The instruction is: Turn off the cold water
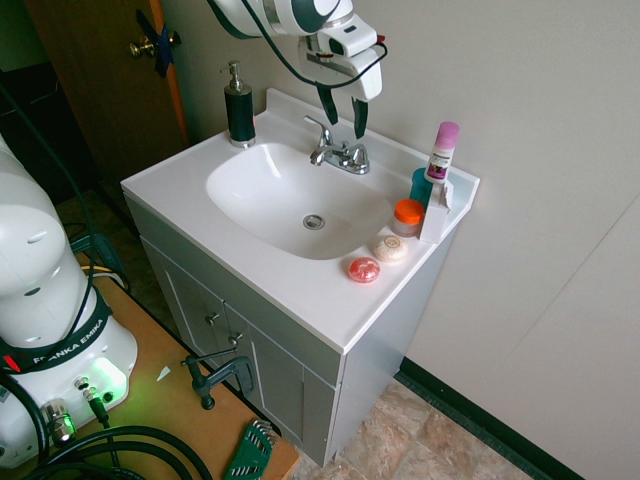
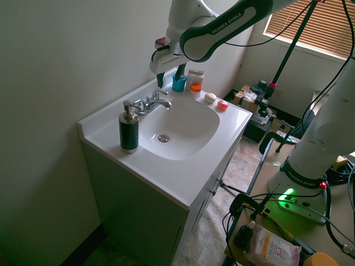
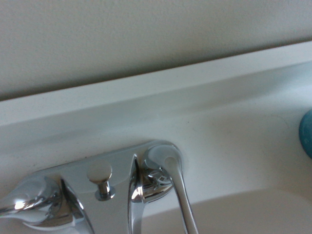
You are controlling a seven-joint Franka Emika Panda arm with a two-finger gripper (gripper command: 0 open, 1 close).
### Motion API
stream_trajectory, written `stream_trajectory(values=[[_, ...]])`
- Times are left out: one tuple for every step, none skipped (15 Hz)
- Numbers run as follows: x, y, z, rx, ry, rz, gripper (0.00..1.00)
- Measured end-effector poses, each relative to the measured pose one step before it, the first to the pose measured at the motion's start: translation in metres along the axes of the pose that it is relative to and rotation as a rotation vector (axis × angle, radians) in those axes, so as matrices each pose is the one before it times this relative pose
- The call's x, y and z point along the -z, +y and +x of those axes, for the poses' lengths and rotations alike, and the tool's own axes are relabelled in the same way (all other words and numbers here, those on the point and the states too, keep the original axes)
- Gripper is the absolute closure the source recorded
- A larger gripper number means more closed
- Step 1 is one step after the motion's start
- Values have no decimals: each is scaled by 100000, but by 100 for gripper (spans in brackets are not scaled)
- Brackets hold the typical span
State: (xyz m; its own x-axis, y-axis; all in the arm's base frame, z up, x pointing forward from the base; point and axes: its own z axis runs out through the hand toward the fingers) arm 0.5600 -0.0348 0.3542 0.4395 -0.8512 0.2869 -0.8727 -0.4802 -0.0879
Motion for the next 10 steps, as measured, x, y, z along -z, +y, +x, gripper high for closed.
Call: stream_trajectory(values=[[-680, -88, 0, 102, -230, -982, 0], [-791, 91, -51, 284, -369, -1296, 0], [-765, 131, 2, 261, -234, -1111, 0], [-774, 114, 11, 78, -240, -843, 0], [-779, 266, 192, -222, -135, -1156, 0], [-614, 235, 210, -229, -24, -873, 0], [-462, 148, 127, -187, -36, -488, 0], [-359, 91, 96, -211, -82, -294, 0], [-308, -36, 3, 42, -74, -272, 0], [-310, -80, 58, 63, 60, -212, 0]])
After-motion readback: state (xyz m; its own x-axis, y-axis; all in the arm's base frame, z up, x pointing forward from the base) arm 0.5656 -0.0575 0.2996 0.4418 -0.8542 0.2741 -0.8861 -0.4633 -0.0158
